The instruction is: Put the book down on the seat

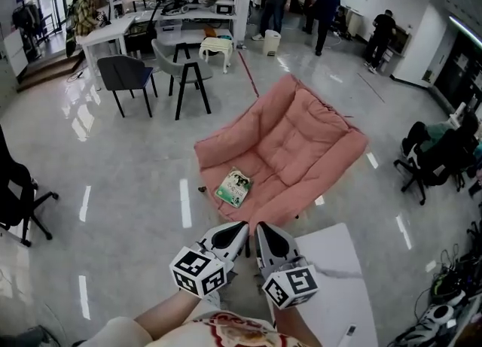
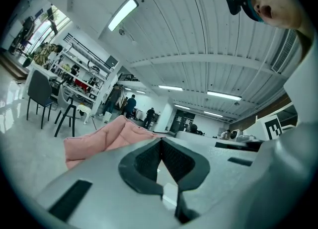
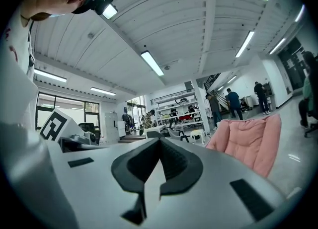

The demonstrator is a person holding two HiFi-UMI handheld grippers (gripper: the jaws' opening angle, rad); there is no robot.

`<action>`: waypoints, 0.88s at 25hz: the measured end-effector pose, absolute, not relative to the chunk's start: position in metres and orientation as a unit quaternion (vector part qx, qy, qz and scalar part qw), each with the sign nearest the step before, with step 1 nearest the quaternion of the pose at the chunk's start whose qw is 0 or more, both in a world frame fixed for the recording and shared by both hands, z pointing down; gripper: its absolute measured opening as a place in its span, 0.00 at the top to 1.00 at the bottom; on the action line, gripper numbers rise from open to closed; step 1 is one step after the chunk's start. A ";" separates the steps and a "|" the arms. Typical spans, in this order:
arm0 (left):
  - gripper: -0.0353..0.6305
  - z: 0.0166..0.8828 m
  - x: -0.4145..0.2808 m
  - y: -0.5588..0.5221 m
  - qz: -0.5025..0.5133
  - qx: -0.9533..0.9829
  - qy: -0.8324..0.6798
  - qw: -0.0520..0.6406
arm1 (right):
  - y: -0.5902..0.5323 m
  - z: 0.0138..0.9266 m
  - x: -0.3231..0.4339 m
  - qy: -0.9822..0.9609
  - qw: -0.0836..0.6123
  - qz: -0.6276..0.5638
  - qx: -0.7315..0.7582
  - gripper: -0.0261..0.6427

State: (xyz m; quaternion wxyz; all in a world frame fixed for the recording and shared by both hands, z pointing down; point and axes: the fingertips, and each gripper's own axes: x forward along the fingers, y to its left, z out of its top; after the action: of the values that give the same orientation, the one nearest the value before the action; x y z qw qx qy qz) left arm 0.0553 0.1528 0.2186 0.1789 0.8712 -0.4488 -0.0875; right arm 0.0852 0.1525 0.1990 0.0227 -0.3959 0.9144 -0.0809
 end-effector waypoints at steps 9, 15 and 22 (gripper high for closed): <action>0.94 0.212 0.049 0.205 -0.085 0.866 -0.464 0.166 | 0.204 0.191 0.077 0.922 0.039 -0.084 -0.375 0.96; 0.94 0.212 0.037 0.242 -0.090 0.868 -0.461 0.160 | 0.238 0.193 0.061 0.926 0.034 -0.074 -0.368 0.96; 0.94 0.216 0.012 0.321 -0.092 0.874 -0.449 0.165 | 0.313 0.193 0.035 0.919 0.035 -0.075 -0.385 0.96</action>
State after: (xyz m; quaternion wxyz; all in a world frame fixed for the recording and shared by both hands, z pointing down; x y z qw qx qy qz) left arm 0.0124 0.3211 0.2159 0.1653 0.8736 -0.4485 -0.0916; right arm 0.0350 0.3129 0.1930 0.0353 -0.3846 0.9193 -0.0751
